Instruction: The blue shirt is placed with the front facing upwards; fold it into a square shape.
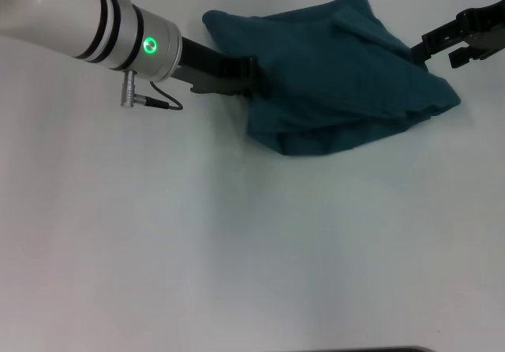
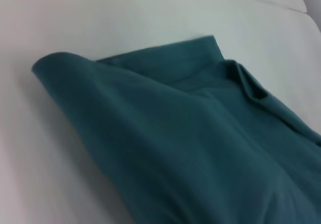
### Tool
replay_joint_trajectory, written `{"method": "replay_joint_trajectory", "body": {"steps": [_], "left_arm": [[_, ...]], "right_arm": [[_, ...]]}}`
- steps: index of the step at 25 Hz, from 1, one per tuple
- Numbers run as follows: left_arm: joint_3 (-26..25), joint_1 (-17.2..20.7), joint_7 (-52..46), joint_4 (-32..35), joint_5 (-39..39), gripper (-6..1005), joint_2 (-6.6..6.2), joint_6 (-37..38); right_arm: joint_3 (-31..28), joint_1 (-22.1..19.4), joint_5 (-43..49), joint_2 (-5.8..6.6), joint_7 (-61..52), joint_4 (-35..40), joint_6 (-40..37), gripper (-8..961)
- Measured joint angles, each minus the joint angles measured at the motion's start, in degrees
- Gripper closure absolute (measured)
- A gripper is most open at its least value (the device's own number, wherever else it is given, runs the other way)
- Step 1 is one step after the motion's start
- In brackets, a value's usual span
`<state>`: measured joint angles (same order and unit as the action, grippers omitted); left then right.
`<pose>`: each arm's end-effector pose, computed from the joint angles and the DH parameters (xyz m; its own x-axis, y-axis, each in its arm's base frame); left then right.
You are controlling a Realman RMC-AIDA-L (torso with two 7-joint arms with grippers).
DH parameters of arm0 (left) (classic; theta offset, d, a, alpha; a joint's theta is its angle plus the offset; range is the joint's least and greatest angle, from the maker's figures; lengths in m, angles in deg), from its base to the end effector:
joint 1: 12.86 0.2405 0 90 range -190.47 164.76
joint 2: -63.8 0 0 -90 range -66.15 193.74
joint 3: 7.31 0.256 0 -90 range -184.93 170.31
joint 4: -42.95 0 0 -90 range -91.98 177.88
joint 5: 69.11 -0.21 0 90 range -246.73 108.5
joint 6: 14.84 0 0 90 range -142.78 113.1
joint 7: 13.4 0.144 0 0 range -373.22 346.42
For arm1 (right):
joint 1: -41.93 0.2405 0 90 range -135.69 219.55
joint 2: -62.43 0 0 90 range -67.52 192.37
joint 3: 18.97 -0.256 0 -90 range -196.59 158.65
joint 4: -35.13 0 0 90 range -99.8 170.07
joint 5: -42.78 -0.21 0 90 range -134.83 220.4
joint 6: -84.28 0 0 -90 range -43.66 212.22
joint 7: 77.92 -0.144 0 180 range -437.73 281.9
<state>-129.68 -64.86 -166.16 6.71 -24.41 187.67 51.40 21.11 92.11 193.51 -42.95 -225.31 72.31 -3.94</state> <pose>-0.1638 0.4039 -0.0817 0.3468 0.9178 0.1933 0.9370 -0.3297 -0.1159 0.2506 0.4144 0.0853 0.2801 -0.9514 -0.1277 -0.9278 -0.2341 -0.2904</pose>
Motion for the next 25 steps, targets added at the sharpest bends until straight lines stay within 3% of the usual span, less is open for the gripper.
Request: {"method": "replay_joint_trajectory", "body": {"steps": [4,6,9,10,11,12,13,18,22,25], "left_arm": [[0.75,1.25,1.1,-1.51,-0.46,830,-1.26,3.01],[0.16,4.12,0.94,-4.51,-0.34,918,-2.75,5.04],[-1.26,7.1,0.77,-7.27,-0.29,955,-4.71,6.96],[-1.26,7.1,0.77,-7.27,-0.29,967,-4.71,6.96],[-2.42,8.42,0.76,-7.85,-0.41,979,-6.35,8.09],[-2.79,8.78,0.76,-7.87,-0.44,991,-6.93,8.34],[-3.78,9.76,0.76,-7.76,-0.48,990,-8.93,9.21],[-4.65,12.16,0.37,-7.91,-0.53,986,-12.61,11.4],[-4.47,12.31,2.31,-7.6,-0.83,983,-13.01,13.18],[-3.93,11.79,2.69,-7.49,-3.84,980,-11.81,12.2]], "right_arm": [[0.12,0.01,0.01,-0.06,0.0,0.0,-0.02,181],[0.06,-0.02,0.0,-0.16,-0.01,0.0,-0.05,181],[0.0,-0.3,0.01,-0.34,-0.07,0.0,0.1,181],[-0.01,-0.35,0.01,-0.39,-0.11,0.0,0.17,182],[0.0,-0.38,0.0,-0.44,-0.14,0.0,0.21,182],[-0.01,-0.46,0.02,-0.44,-0.19,0.0,0.27,182],[0.0,-0.48,0.0,-0.47,-0.26,0.0,0.31,182],[0.0,-0.44,0.01,-0.5,-0.47,0.0,0.42,183],[0.0,-0.22,0.0,-0.48,-0.51,0.0,0.43,183],[0.0,-0.02,-0.03,-0.41,-0.52,0.0,0.42,184]]}}
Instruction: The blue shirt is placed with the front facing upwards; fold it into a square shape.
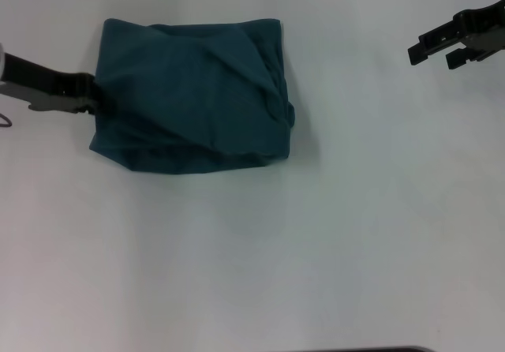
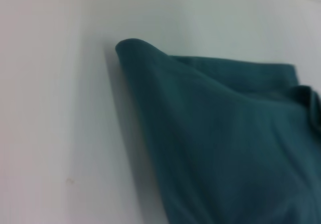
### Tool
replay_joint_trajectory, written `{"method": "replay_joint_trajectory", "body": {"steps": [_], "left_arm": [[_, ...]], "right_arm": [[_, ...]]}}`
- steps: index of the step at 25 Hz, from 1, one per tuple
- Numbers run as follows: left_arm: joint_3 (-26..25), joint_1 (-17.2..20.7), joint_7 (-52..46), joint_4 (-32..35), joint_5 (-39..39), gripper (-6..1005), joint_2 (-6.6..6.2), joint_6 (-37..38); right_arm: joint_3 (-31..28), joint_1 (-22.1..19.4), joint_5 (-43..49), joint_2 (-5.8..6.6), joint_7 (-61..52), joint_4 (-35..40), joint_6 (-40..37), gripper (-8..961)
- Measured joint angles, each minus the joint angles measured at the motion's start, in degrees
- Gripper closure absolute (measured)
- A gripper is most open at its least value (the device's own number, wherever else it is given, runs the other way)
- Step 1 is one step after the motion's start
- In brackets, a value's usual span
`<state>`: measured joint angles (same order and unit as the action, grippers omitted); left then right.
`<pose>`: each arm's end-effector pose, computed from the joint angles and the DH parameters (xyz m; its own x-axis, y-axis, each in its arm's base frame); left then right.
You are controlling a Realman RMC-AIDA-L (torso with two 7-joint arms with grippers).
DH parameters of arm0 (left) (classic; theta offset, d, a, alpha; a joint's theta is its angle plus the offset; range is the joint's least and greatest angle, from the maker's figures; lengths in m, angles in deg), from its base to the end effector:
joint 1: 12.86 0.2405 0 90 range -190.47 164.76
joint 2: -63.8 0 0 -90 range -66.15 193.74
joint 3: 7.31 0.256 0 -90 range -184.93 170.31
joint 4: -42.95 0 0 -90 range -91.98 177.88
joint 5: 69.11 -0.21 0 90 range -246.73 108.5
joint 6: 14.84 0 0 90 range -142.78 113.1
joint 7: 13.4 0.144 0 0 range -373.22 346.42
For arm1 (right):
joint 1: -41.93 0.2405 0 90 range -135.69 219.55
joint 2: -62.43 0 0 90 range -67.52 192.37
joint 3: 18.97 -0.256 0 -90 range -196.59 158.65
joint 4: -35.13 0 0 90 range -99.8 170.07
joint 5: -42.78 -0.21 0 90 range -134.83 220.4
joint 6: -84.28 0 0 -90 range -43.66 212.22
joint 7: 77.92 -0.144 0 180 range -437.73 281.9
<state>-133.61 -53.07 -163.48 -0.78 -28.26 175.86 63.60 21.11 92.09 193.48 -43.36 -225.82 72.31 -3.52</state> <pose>-0.2681 0.3911 0.0312 0.2730 0.9421 0.1949 0.9386 -0.2163 -0.2689 0.2502 0.4144 0.0821 0.2724 -0.9530 -0.1325 -0.9308 -0.2262 -0.2870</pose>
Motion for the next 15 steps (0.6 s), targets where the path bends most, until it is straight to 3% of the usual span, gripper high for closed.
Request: {"method": "replay_joint_trajectory", "body": {"steps": [5,9,11,13,15], "left_arm": [[-1.86,0.69,-2.12,-7.8,-8.23,832,2.49,1.41],[-7.14,5.82,1.37,-23.38,-2.61,655,6.37,4.09],[-7.91,7.23,2.69,-27.54,1.74,557,7.81,4.61],[-7.92,6.31,1.93,-26.96,4.09,474,7.63,6.16],[-8.02,3.58,0.75,-21.64,4.85,391,6.91,8.06]], "right_arm": [[-0.08,0.11,-0.44,-0.32,0.11,1.32,-0.21,184],[-0.08,0.13,-0.91,-0.38,0.28,1.41,-0.3,185],[-0.09,0.09,-1.06,-0.38,0.31,1.43,-0.24,185],[-0.09,-0.04,-1.34,-0.39,0.36,1.44,-0.19,185],[-0.02,-0.11,-1.56,-0.38,0.4,1.45,-0.28,186]]}}
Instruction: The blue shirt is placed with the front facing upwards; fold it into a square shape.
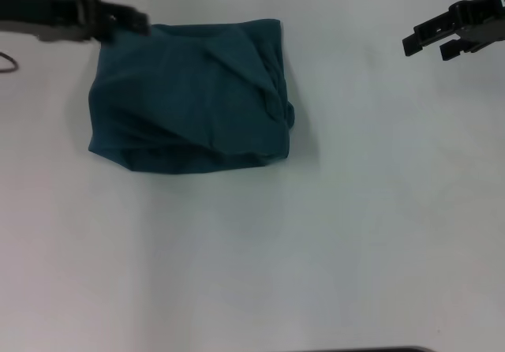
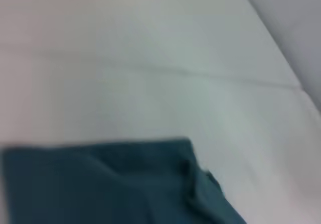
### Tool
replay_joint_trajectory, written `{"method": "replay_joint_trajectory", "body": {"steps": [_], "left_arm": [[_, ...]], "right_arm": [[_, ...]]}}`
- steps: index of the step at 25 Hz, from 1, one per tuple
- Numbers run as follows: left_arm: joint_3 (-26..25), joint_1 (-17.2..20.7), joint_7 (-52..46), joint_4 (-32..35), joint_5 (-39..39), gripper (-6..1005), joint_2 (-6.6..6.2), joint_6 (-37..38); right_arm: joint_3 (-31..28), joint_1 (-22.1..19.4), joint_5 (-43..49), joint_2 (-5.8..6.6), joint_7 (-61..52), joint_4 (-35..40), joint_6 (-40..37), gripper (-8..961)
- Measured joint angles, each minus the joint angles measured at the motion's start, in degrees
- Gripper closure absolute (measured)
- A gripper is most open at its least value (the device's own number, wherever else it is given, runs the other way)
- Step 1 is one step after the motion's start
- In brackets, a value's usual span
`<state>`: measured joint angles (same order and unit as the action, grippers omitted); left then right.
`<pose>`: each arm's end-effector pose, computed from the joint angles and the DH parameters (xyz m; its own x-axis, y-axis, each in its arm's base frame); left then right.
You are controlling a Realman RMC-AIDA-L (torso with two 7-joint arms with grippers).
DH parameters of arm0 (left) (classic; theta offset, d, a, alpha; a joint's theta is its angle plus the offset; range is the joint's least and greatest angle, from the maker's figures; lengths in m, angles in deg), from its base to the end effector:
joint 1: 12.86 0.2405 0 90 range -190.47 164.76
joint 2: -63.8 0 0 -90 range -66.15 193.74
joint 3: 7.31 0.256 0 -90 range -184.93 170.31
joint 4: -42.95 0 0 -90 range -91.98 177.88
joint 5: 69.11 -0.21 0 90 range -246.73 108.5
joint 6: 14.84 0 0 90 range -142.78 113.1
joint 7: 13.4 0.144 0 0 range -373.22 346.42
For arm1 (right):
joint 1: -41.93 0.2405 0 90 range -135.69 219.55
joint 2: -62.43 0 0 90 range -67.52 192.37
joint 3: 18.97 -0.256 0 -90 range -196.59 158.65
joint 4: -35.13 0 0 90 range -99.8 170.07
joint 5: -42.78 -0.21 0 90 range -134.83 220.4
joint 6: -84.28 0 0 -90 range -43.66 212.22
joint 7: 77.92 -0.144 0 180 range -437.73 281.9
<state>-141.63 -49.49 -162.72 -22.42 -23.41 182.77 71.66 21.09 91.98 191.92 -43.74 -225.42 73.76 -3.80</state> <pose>-0.2119 0.3871 0.0598 0.3740 0.8444 0.3834 0.9274 -0.3393 -0.1574 0.2437 0.4167 0.0830 0.2940 -0.9437 -0.1516 -0.9306 -0.2464 -0.2708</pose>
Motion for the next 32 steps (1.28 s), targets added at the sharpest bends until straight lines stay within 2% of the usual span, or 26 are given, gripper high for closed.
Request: {"method": "replay_joint_trajectory", "body": {"steps": [4,8,10,12,17,20,24,27,29,32], "left_arm": [[-0.18,-5.1,-0.5,14.09,0.3,289,-0.68,0.52],[0.57,-7.29,-2.12,22.43,-0.05,208,-0.15,-5.09],[0.66,-7.46,-2.73,24.31,0.01,168,-0.14,-7.1],[0.54,-7.35,-3.18,25.34,0.08,127,-0.17,-8.21],[0.96,-6.74,-2.79,28.24,0.1,66,-1.34,-5.56],[-1.41,-5.91,0.52,26.3,1.87,55,-1.32,-1.85],[-7.55,-2.3,3.32,19.78,6.78,56,-0.68,2.32],[-9.59,-0.22,2.36,18.17,7.53,57,-1.76,1.98],[-12.42,1.2,1.82,17.87,7.63,58,-2.67,1.54],[-17.25,2.96,1.9,16.63,7.99,59,-2.99,1.6]], "right_arm": [[0.33,0.0,-0.1,-0.01,0.13,0.02,-0.21,186],[0.39,-0.19,-0.11,-0.01,0.28,0.04,-0.25,187],[0.41,-0.32,-0.1,-0.01,0.52,0.04,-0.28,187],[0.39,-0.36,-0.1,0.0,0.71,0.03,-0.37,187],[0.46,-0.44,-0.06,-0.01,0.81,-0.07,-0.59,188],[0.38,-0.33,-0.24,-0.02,1.02,-0.01,-0.82,189],[0.38,-0.03,-5.33,-0.37,2.83,-0.1,-2.77,189],[0.58,0.45,-10.75,-1.67,3.92,-0.77,-3.55,190],[0.69,1.25,-11.57,-3.29,3.26,-1.02,-1.61,190],[1.59,3.01,-11.5,-5.53,1.52,-3.31,3.79,190]]}}
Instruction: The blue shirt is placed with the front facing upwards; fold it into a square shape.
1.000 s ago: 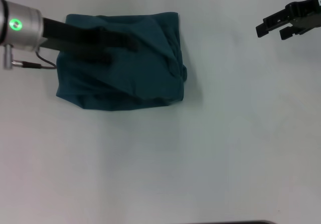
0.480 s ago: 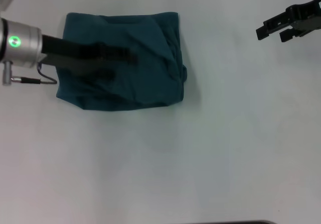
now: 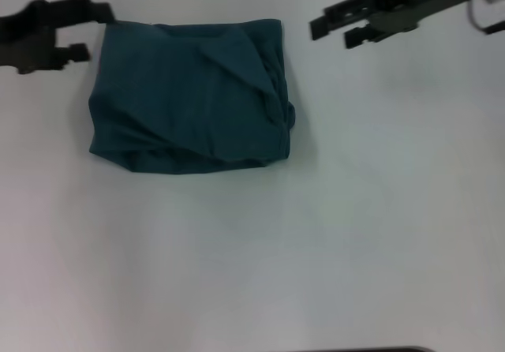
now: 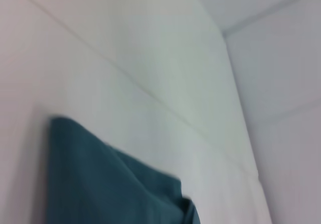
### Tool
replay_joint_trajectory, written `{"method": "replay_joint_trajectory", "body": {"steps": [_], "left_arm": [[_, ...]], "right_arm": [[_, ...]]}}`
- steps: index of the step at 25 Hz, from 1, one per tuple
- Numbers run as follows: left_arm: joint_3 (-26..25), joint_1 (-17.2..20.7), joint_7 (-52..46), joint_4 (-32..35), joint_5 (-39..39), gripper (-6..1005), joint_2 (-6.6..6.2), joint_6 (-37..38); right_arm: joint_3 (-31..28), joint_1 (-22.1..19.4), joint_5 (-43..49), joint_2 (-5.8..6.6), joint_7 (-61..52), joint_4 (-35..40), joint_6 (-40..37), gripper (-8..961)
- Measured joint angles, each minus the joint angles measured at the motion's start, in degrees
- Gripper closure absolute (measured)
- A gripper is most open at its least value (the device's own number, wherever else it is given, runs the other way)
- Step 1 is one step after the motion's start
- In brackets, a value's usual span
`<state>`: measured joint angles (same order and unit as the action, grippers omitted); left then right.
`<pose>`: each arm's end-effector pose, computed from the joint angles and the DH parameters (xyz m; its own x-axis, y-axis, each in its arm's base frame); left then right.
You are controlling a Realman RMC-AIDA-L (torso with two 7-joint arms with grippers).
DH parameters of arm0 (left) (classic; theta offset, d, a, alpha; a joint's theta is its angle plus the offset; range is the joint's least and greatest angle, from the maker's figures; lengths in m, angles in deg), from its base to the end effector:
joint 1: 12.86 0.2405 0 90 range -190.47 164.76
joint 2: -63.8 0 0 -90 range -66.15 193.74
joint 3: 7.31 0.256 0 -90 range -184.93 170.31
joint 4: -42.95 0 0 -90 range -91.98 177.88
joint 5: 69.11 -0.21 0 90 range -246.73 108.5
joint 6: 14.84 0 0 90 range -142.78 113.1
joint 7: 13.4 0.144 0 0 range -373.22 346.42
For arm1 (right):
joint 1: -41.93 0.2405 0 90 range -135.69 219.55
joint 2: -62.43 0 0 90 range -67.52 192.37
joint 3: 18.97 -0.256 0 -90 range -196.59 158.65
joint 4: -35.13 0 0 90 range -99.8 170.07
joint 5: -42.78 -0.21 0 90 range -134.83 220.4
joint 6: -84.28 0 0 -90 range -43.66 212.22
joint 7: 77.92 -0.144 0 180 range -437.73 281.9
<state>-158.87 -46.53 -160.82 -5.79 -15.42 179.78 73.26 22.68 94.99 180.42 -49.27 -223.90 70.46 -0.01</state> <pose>-0.2747 0.3658 0.0718 -0.0188 0.8579 0.5134 0.9788 -0.0889 0.1845 0.1916 0.4228 0.0260 0.3369 -0.9194 -0.2030 -0.9414 -0.3331 -0.0533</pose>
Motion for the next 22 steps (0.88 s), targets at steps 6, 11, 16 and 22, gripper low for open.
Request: {"method": "replay_joint_trajectory", "body": {"steps": [6,11,16,22], "left_arm": [[-3.2,3.22,-0.21,-2.75,2.99,59,-0.38,0.45],[-3.12,4.02,-0.21,-2.84,3.96,59,-0.58,0.62],[-2.85,3.79,0.19,-2.44,3.99,60,-0.31,0.63],[-2.55,3.66,0.37,-2.34,4.03,60,-0.02,0.12]], "right_arm": [[3.47,3.94,0.63,-3.54,-2.56,-7.47,11.23,191],[9.29,5.33,2.3,-5.7,-5.46,-8.98,17.21,192],[11.44,6.81,2.07,-7.17,-5.66,-10.72,19.62,193],[11.12,7.07,1.02,-7.33,-5.69,-10.47,19.59,193]]}}
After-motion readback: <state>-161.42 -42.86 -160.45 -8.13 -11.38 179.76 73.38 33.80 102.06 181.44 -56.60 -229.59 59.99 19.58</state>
